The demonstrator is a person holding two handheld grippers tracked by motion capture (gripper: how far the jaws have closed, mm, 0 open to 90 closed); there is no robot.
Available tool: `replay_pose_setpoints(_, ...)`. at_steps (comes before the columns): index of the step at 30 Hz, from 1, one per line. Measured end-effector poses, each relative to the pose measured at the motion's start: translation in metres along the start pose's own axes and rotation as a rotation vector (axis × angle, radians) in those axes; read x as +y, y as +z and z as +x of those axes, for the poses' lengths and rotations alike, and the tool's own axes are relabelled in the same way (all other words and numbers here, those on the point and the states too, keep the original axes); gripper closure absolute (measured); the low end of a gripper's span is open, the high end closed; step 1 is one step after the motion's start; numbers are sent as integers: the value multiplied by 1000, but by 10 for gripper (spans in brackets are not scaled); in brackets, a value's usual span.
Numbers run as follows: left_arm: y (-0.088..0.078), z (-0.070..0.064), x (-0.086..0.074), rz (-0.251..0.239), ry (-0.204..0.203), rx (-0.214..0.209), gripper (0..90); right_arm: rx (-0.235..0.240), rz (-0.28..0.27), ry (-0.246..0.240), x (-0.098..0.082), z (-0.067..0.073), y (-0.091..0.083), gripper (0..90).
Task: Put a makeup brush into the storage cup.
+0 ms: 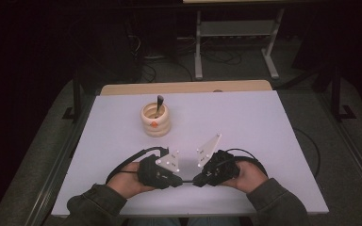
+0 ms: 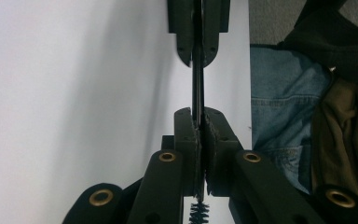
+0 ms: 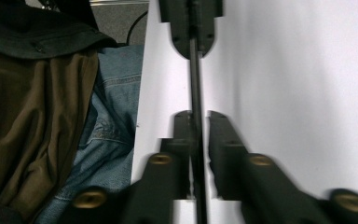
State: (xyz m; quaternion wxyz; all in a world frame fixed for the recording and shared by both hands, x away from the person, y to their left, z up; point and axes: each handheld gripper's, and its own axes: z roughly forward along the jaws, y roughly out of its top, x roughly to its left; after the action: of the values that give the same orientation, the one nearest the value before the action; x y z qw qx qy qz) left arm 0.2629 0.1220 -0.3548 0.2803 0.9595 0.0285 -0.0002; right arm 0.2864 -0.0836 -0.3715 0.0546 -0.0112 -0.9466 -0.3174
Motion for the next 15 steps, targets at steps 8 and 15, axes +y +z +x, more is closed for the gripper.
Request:
replay_pose_setpoints(8, 1, 0, 2, 32, 25, 7, 854, 4, 40, -8, 1, 3, 3, 831)
replay_pose_setpoints(15, -3, 3, -6, -40, -23, -13, 749, -29, 53, -28, -1, 8, 5, 846)
